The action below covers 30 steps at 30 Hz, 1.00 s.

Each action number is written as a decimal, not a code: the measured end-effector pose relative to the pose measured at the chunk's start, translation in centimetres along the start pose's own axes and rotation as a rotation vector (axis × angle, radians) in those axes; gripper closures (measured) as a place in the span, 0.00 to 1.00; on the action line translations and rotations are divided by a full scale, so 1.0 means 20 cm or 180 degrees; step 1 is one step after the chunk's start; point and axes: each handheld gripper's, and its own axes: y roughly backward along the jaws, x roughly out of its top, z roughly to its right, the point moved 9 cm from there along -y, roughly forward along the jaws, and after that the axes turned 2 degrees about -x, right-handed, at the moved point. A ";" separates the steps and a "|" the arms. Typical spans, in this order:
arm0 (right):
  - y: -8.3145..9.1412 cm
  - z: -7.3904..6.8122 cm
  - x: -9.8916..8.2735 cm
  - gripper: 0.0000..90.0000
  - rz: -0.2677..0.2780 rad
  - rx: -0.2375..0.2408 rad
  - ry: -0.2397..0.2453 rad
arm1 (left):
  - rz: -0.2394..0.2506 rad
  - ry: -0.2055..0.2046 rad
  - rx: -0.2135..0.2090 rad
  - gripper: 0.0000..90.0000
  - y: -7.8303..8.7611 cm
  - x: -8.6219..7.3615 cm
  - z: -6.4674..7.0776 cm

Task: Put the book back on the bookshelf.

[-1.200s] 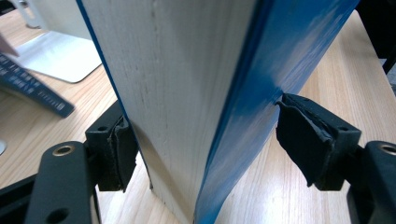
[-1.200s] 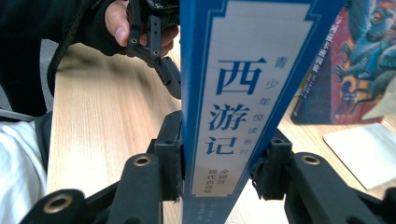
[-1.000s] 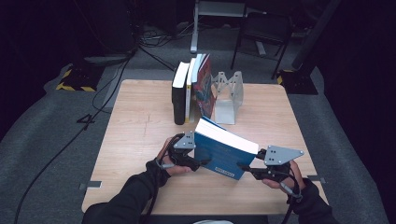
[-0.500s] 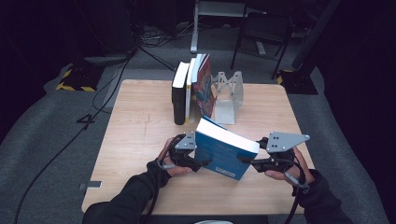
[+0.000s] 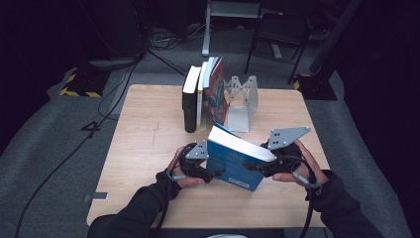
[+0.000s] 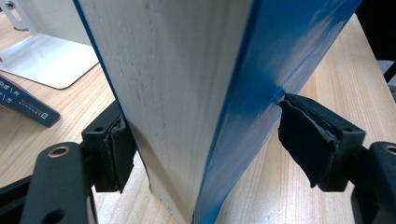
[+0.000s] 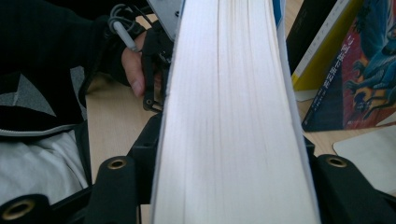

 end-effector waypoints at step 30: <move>0.10 0.10 -0.06 0.67 0.0104 -0.0420 -0.0316 | -0.1008 0.0286 0.0407 0.20 0.29 -0.53 0.10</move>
